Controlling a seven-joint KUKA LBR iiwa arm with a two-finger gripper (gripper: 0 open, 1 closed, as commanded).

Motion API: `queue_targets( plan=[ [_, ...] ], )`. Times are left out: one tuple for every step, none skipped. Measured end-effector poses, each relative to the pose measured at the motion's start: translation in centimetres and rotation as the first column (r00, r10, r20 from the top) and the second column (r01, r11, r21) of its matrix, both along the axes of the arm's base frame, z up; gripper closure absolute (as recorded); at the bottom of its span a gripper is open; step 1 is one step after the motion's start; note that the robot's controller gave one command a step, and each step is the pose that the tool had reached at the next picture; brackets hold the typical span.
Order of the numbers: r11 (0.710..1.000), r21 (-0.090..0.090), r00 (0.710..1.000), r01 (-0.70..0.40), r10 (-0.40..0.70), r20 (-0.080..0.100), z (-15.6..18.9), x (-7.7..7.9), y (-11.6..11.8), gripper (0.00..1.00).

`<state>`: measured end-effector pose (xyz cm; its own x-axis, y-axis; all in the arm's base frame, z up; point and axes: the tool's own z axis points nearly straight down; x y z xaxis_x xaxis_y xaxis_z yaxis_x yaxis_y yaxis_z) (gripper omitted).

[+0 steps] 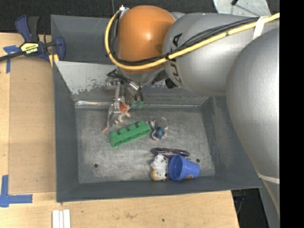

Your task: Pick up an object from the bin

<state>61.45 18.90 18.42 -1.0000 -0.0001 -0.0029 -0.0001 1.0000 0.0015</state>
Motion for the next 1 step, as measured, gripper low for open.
queue_targets(
  plan=[
    [0.999, 0.000, 0.999, -0.037, 0.037, 0.004, -7.00, -1.55, -4.70, 0.00]
  ],
)
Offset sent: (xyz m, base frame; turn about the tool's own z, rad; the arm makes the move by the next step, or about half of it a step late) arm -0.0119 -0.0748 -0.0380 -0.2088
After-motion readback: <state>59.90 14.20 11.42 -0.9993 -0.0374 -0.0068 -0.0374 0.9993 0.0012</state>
